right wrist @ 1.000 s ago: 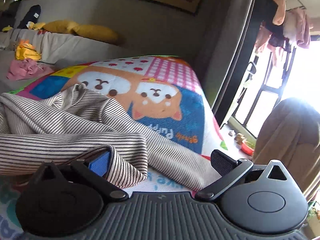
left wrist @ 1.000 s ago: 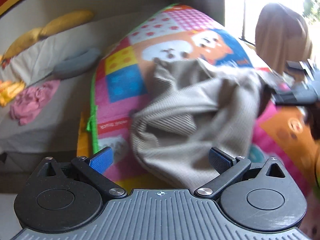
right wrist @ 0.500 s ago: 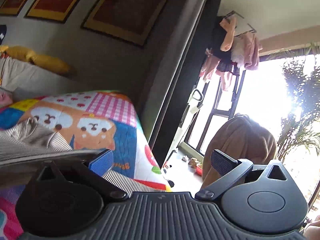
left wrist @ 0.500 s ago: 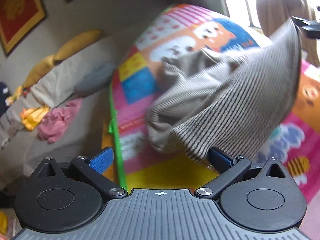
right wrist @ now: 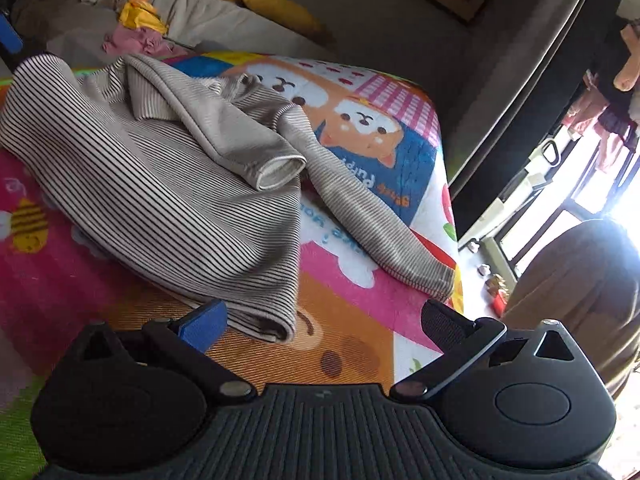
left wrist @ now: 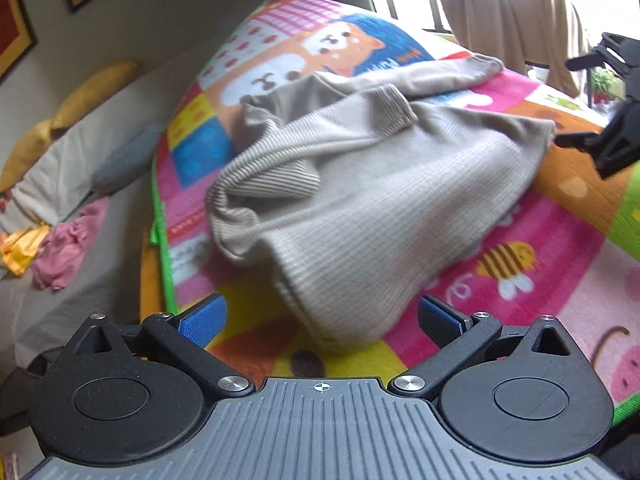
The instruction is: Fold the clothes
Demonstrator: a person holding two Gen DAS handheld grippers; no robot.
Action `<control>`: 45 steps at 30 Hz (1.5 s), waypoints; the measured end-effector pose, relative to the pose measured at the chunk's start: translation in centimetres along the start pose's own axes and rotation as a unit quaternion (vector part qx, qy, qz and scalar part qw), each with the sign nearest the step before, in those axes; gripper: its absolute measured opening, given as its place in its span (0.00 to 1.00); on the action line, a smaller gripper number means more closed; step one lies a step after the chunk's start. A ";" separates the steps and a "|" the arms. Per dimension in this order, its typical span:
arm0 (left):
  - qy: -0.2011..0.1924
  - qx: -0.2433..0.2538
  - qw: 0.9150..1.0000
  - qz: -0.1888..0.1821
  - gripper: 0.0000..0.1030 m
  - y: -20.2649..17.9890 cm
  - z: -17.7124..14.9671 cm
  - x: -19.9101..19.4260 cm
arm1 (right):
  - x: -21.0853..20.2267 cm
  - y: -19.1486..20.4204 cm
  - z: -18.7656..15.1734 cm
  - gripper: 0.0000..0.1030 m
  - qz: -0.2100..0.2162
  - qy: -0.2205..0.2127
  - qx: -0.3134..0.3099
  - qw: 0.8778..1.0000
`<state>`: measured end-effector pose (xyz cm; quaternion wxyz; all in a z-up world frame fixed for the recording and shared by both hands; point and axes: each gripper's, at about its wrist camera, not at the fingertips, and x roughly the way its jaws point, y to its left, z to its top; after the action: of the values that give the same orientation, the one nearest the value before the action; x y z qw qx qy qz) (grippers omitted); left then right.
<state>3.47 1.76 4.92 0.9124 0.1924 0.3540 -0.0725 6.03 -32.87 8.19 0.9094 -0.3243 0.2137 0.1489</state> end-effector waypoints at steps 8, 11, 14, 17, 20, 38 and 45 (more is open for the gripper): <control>0.013 0.036 0.999 -0.003 1.00 -2.8 -1.3 0.7 | 1.4 -3.2 2.8 1.00 -0.037 -0.043 0.138 0.989; 0.011 0.046 0.999 0.014 1.00 -3.2 -1.4 1.1 | 1.7 -4.0 4.0 1.00 -0.053 -0.060 0.154 0.985; 0.005 0.040 0.999 0.035 1.00 -2.9 -1.1 1.3 | 2.1 -4.4 4.5 1.00 -0.063 -0.062 0.152 0.984; -0.007 0.042 0.996 0.084 1.00 -2.3 -0.8 1.2 | 2.2 -4.8 4.3 1.00 -0.073 -0.063 0.159 0.983; -0.024 0.050 0.986 0.160 1.00 -0.9 -0.2 1.0 | 2.0 -5.6 3.8 1.00 -0.075 -0.062 0.176 0.980; -0.052 0.146 0.986 0.065 1.00 -8.6 0.0 1.0 | 0.8 -6.3 5.8 1.00 -0.081 -0.105 0.198 0.971; -0.047 0.123 0.972 0.192 1.00 -4.0 -0.5 1.9 | 2.2 -4.9 4.2 1.00 -0.071 -0.069 0.147 0.984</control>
<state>3.50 -1.65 2.12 0.8942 0.3639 0.2552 0.0524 11.18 -33.46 12.57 0.9680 -0.1904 0.1467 0.0724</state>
